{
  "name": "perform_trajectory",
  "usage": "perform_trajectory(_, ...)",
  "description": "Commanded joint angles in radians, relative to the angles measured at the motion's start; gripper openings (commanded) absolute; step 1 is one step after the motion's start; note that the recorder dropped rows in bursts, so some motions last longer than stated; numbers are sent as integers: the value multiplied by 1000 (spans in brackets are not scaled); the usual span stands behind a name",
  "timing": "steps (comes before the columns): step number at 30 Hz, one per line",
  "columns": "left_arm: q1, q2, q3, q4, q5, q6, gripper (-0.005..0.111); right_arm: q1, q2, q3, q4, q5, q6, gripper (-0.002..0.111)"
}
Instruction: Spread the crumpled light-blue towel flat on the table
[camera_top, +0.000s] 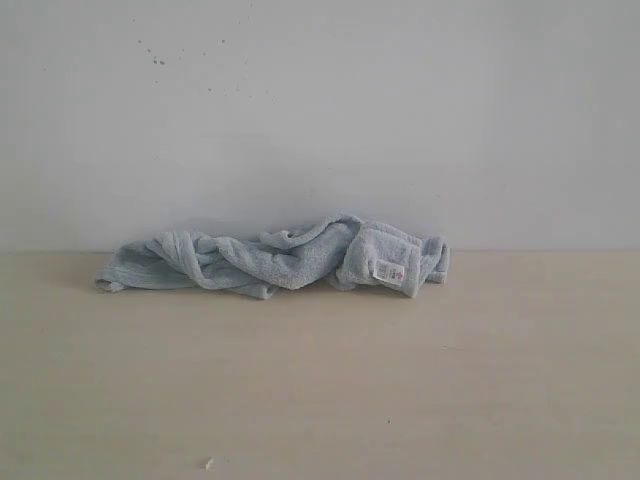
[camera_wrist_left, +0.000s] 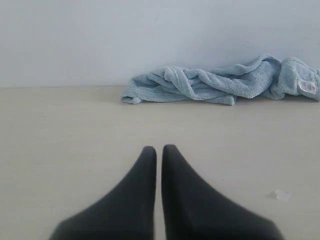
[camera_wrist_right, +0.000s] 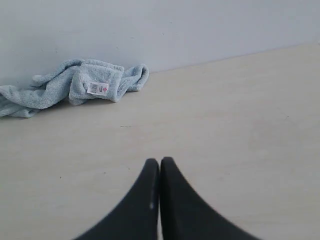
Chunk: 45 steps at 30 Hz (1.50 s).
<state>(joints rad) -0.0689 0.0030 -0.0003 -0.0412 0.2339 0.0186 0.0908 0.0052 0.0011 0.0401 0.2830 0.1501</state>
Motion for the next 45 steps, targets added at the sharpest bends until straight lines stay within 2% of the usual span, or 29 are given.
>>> perform_trajectory(1, 3, -3, 0, 2, -2, 1, 4, -2, -5, -1, -14, -10, -32, 0)
perform_trajectory(6, 3, -3, 0, 2, -2, 1, 4, -2, -5, -1, -58, -62, -117, 0)
perform_trajectory(10, 3, -3, 0, -11, -12, -1, 4, -2, -5, -1, -54, -100, -113, 0)
perform_trajectory(17, 1, -3, 0, -347, -81, -25, 4, -2, -5, -1, -28, -132, -93, 0)
perform_trajectory(20, 1, -3, 0, -475, -101, -25, 4, -2, -5, -1, 108, -300, 43, 0)
perform_trajectory(21, 1, -3, 0, -475, -112, -25, 4, -2, -5, -1, 117, -335, 59, 0)
perform_trajectory(23, 1, -3, 0, -475, -189, -25, 4, -2, -5, -1, 129, -505, 68, 0)
perform_trajectory(24, 1, -3, 0, -475, -291, -51, 4, -2, -5, -1, 129, -639, 68, 0)
perform_trajectory(25, 1, -3, 0, -475, -349, -65, 4, -2, -5, -1, 129, -688, 68, 0)
perform_trajectory(26, 1, -3, 0, -470, -543, -86, 4, -2, -5, -1, 129, -803, 68, 0)
perform_trajectory(29, 1, -3, -30, -407, -822, -98, 4, -2, -5, -1, 132, -940, 68, 0)
perform_trajectory(30, 1, -3, -68, -330, -886, -110, 4, -2, -5, -1, 132, -995, 70, 0)
perform_trajectory(31, 1, -3, -88, -289, -876, -111, 4, -2, -5, -1, 132, -1011, 87, 0)
perform_trajectory(32, 1, 5, -123, -184, -841, -111, 4, -2, -5, -1, 132, -1033, 147, 0)
perform_trajectory(33, 1, 64, -161, 1, -755, -82, 4, -2, -5, -8, 132, -1051, 258, 0)
perform_trajectory(34, 1, 181, -205, 227, -645, -65, 4, -2, -5, -53, 130, -1063, 397, 0)
perform_trajectory(35, 1, 236, -223, 312, -576, -74, 4, -2, -5, -84, 130, -1072, 432, 0)
perform_trajectory(36, -9, 389, -271, 412, -455, -136, 4, -2, 27, -154, 131, -1091, 423, 0)
perform_trajectory(37, -14, 469, -296, 412, -422, -165, 4, -2, 62, -201, 129, -1104, 406, 0)
perform_trajectory(38, -14, 632, -352, 412, -358, -183, 4, -2, 145, -295, 124, -1125, 351, 0)
perform_trajectory(41, -14, 871, -482, 403, -138, -222, 4, -2, 344, -472, 84, -1114, 164, 0)
perform_trajectory(43, -14, 1019, -557, 342, 5, -254, 4, -2, 502, -579, 37, -1039, 101, 0)
perform_trajectory(45, -14, 1137, -633, 208, 131, -253, 4, 13, 650, -679, -33, -883, 97, 0)
